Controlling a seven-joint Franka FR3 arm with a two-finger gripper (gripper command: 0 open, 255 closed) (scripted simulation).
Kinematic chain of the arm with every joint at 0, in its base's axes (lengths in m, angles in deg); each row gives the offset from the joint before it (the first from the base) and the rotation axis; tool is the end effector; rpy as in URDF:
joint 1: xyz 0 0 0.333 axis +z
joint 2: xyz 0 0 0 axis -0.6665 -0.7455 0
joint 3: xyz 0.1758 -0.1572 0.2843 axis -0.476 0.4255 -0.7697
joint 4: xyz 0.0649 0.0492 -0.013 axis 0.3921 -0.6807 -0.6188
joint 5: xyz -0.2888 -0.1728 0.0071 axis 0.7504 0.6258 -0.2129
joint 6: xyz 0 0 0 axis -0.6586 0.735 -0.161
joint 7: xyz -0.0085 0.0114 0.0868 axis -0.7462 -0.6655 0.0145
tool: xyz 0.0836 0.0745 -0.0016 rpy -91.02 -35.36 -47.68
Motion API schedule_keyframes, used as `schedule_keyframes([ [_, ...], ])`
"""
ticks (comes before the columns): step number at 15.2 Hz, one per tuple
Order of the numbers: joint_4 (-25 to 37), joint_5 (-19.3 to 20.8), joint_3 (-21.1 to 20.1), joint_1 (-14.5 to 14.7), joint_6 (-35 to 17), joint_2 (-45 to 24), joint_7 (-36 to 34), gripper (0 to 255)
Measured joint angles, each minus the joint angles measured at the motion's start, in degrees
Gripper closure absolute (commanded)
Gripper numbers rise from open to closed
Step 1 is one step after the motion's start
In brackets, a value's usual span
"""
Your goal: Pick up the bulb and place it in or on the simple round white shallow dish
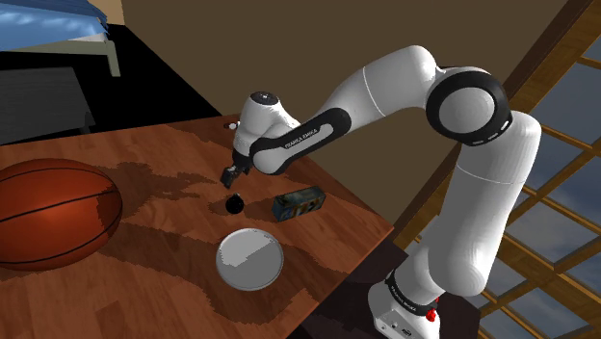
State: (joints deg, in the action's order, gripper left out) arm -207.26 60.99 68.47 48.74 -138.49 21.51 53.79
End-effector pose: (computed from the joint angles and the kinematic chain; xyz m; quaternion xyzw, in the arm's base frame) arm 0.5569 0.1404 0.3703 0.9878 0.1175 0.1004 0.0213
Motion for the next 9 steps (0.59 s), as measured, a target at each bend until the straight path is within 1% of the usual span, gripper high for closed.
schedule_keyframes([
  [3,0.02,0.02,0.01,0.00,-0.05,-0.05,-0.01,0],
  [4,0.02,0.02,0.01,0.00,-0.05,-0.05,-0.01,255],
  [9,0.02,0.02,0.01,0.00,-0.05,-0.05,-0.01,255],
])
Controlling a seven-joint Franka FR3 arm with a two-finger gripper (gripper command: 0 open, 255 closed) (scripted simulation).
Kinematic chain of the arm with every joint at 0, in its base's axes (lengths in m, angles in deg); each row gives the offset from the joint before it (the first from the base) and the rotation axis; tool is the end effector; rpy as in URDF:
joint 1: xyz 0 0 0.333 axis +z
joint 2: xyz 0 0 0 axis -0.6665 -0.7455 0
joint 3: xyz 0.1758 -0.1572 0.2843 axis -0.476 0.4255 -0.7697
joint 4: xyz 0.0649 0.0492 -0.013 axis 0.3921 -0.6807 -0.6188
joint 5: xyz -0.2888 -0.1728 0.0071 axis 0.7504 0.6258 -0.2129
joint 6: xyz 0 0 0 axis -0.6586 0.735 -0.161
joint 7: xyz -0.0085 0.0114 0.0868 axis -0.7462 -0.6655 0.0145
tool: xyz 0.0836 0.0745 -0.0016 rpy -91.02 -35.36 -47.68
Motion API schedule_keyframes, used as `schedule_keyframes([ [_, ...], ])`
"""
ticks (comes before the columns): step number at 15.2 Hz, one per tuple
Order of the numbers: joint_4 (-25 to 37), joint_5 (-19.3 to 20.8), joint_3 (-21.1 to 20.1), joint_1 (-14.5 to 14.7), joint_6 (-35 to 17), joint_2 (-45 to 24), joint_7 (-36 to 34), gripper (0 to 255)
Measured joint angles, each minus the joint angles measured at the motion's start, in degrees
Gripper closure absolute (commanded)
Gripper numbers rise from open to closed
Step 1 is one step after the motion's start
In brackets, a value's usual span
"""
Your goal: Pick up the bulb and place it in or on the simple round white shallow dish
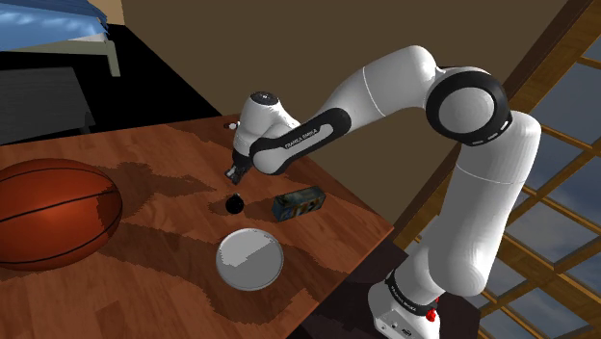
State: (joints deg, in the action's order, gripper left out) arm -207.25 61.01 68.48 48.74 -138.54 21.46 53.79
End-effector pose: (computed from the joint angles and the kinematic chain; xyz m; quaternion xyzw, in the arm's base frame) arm 0.5571 0.1403 0.3699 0.9877 0.1176 0.1005 0.0213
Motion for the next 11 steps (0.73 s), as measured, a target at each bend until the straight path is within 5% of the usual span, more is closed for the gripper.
schedule_keyframes([
  [4,0.00,0.00,0.00,0.00,0.00,0.00,0.00,255],
  [5,0.00,0.00,0.00,0.00,0.00,0.00,0.00,0],
  [11,-3.90,-8.50,-1.75,0.80,3.21,2.98,-9.94,0],
])
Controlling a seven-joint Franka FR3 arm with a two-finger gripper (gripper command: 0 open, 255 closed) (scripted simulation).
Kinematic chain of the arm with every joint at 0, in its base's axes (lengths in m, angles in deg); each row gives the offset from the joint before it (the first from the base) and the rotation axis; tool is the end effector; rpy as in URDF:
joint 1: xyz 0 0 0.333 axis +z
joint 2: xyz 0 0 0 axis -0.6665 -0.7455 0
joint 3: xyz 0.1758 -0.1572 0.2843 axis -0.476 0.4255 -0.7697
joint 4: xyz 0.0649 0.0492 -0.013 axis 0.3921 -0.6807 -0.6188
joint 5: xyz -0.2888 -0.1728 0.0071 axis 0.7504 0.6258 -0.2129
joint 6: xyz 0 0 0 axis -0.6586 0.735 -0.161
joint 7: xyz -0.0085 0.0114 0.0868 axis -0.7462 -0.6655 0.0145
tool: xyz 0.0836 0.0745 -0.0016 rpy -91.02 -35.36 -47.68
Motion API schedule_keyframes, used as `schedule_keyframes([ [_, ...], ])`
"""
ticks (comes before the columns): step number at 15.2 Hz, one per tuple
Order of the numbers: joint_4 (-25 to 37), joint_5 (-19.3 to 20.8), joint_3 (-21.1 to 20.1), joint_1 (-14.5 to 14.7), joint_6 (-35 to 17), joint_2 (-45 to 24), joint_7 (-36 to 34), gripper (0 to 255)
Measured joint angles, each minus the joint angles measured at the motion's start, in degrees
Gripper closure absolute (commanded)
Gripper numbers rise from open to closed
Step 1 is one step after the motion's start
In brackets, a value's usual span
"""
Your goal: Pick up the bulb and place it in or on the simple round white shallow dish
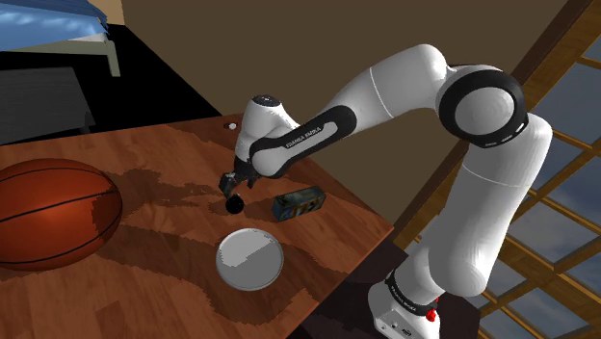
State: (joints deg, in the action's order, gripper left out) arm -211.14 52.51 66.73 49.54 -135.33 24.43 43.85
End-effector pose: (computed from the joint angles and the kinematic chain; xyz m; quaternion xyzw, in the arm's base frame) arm 0.5252 0.1544 0.3682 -0.9983 0.0063 -0.0544 0.0193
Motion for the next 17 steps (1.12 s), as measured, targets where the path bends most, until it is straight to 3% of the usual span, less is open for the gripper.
schedule_keyframes([
  [3,-1.32,-3.94,-0.87,0.62,0.85,0.65,-4.91,0],
  [9,-1.39,-3.63,-0.56,1.16,-2.81,-3.25,-6.28,0],
  [16,-1.35,-3.50,-0.49,1.27,-3.40,-3.86,-6.43,0],
  [17,-1.35,-3.50,-0.49,1.27,-3.40,-3.86,-6.43,255],
])
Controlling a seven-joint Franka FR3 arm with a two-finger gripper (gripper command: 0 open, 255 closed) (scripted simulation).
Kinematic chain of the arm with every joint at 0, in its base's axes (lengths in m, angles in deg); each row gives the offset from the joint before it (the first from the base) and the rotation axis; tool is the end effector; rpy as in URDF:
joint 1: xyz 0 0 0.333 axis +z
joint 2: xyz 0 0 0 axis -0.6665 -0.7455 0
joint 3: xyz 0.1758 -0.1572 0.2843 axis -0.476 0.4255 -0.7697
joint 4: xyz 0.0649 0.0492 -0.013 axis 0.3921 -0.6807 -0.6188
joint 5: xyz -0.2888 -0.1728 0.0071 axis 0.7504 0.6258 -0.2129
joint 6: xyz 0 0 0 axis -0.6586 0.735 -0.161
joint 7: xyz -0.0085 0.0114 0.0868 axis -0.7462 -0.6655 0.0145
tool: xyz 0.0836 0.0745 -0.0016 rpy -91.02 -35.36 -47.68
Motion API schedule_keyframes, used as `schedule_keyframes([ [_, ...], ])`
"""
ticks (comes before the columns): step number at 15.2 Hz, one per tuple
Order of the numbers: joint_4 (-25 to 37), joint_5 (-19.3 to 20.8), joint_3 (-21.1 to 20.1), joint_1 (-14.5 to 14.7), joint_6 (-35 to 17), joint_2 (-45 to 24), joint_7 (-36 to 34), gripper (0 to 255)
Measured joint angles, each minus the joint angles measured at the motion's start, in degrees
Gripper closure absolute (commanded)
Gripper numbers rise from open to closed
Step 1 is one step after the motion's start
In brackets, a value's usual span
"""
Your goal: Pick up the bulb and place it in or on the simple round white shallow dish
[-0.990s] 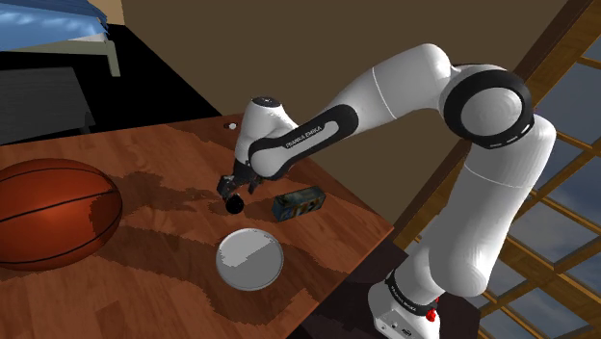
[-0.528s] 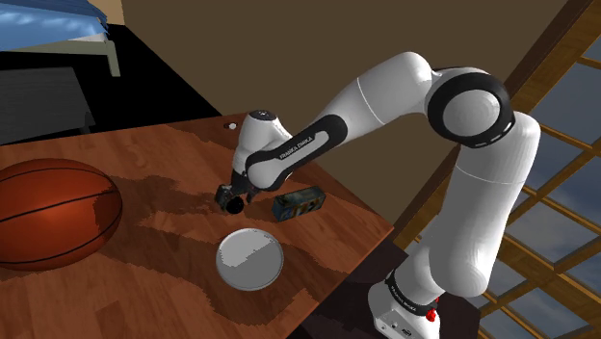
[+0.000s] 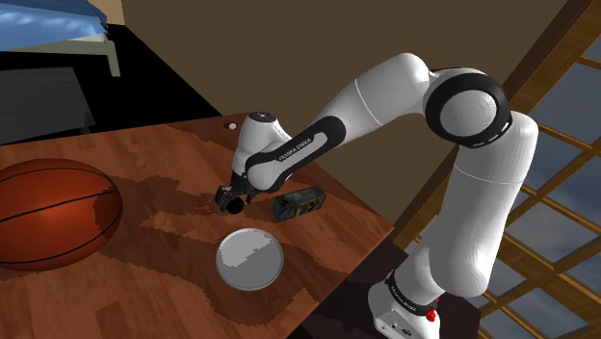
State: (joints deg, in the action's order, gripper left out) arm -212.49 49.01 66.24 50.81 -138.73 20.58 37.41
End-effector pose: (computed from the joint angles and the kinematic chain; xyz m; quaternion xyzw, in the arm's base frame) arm 0.5203 0.1694 0.3294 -0.9961 0.0733 -0.0291 0.0400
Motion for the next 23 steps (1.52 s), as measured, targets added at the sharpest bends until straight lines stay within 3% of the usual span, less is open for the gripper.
schedule_keyframes([
  [10,-0.01,0.00,0.00,0.00,0.00,0.00,0.00,255],
  [23,0.86,-1.60,-0.80,-0.60,8.06,7.30,0.69,255],
])
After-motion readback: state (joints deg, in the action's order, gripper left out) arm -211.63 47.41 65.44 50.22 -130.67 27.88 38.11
